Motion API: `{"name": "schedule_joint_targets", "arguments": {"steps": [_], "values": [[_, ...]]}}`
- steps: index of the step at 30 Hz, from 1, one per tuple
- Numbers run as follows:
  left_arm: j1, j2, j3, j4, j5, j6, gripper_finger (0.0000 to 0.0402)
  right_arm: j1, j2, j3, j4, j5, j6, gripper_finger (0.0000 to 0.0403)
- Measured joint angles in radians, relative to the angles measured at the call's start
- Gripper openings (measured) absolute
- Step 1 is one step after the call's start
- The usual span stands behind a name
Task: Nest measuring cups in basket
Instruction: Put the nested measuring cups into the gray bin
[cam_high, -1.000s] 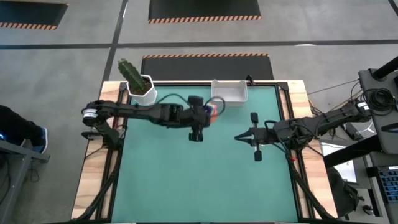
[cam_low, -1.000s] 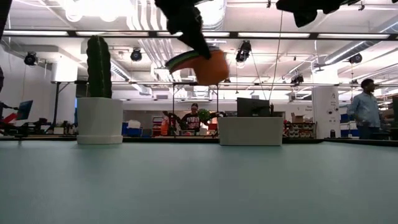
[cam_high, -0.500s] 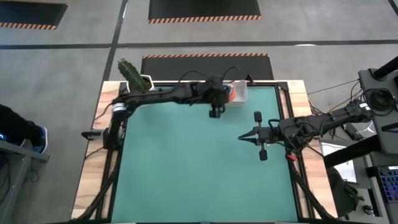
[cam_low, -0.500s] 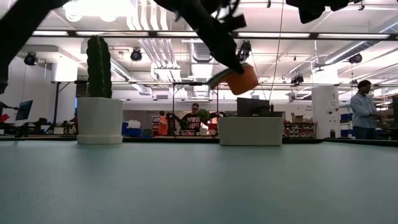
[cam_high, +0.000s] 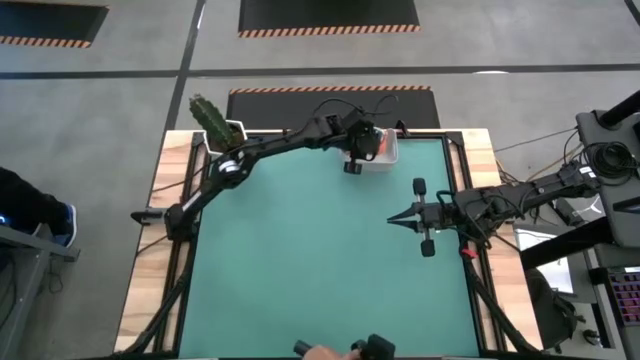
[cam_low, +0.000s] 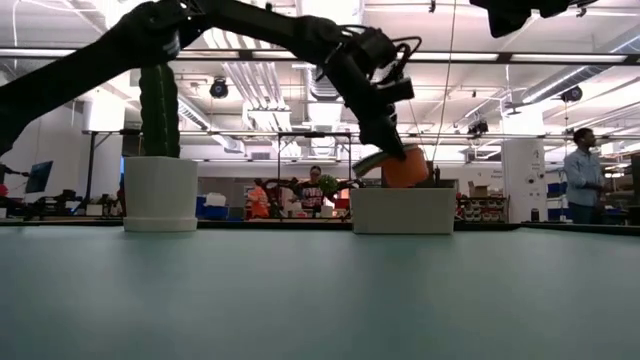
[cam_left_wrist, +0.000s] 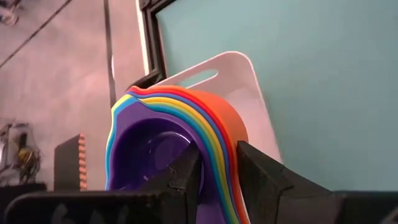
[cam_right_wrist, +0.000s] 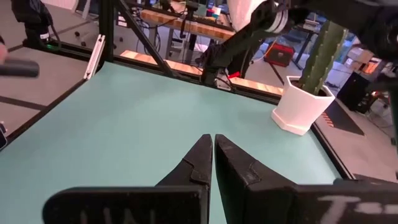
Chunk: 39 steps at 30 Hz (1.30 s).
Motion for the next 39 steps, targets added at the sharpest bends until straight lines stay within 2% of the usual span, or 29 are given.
{"name": "schedule_joint_targets", "arguments": {"steps": [4,10,19,39], "values": [[0.012,0.009,-0.028,0.023,0.021,0.050,0.0076,0.000,0.001,-0.001,0.001,0.000,0.000,0.0009],[0.025,0.028,-0.032,0.053,0.052,0.015,0.0076,0.000,0.001,-0.001,0.009,0.000,-0.009,0.0009],[0.023,0.081,-0.032,0.093,0.055,0.007,0.0076,0.000,0.008,-0.001,0.024,0.000,-0.018,0.0009],[0.024,0.112,-0.034,0.098,0.054,-0.011,0.0076,0.000,0.010,-0.001,0.030,0.001,-0.015,0.0009]]}}
